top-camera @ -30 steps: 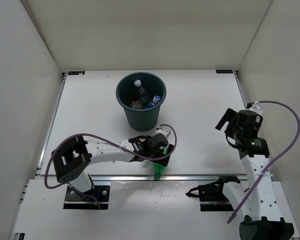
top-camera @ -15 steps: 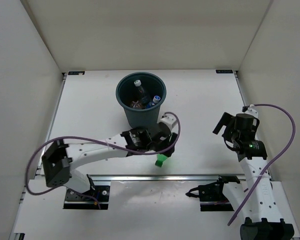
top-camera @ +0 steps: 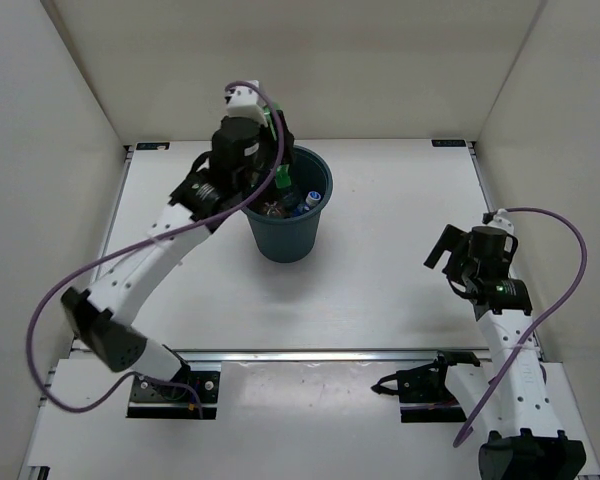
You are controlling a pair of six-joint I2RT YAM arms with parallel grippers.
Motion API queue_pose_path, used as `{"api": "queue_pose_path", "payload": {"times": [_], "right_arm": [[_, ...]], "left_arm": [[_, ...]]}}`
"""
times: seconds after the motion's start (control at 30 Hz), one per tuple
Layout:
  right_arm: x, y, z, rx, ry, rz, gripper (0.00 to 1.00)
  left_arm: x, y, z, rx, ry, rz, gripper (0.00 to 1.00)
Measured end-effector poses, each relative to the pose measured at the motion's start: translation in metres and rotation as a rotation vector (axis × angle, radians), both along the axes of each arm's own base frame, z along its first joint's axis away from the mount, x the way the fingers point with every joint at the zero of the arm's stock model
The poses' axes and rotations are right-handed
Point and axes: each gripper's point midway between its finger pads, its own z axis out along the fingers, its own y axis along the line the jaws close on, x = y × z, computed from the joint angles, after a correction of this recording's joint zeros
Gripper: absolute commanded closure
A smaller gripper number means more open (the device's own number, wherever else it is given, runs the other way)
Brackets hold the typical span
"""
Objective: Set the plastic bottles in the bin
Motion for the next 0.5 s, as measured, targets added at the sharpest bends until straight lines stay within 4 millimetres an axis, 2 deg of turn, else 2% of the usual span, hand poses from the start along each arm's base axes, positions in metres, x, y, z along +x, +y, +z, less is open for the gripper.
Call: {"api": "queue_pose_path", "payload": {"times": [0.07, 0.1, 0.17, 0.23, 0.33, 0.4, 0.47, 0.5], "right_arm": [[0.0, -0.002, 0.0, -0.001, -0.001, -0.009, 0.0], [0.0, -0.003, 0.0, -0.002, -0.002, -0.013, 0.01], [-0.001, -0.005, 0.001, -0.003, -0.001, -0.02, 0.01], [-0.002, -0.006, 0.002, -0.003, 0.003, -0.024, 0.01], [0.0, -0.007, 0.009, -0.009, -0.002, -0.028, 0.01], [0.003, -0.007, 0.015, -0.02, -0.009, -0.02, 0.01], [0.005, -0.008, 0.02, -0.028, -0.002, -0.013, 0.0], [0.006, -0.009, 0.02, -0.033, 0.006, -0.01, 0.01]], "left_arm": [[0.023, -0.001, -0.038, 0.064, 0.073, 0.027, 0.17], [0.03, -0.003, -0.059, 0.097, 0.112, 0.032, 0.12], [0.035, -0.004, -0.092, 0.162, 0.182, 0.033, 0.01], [0.031, -0.003, -0.107, 0.201, 0.224, 0.029, 0.01], [0.022, 0.009, -0.1, 0.213, 0.231, 0.058, 0.02], [0.012, 0.029, -0.086, 0.198, 0.233, 0.097, 0.01], [-0.002, 0.073, -0.071, 0.146, 0.235, 0.17, 0.02], [-0.012, 0.105, -0.065, 0.115, 0.234, 0.233, 0.02]]}}
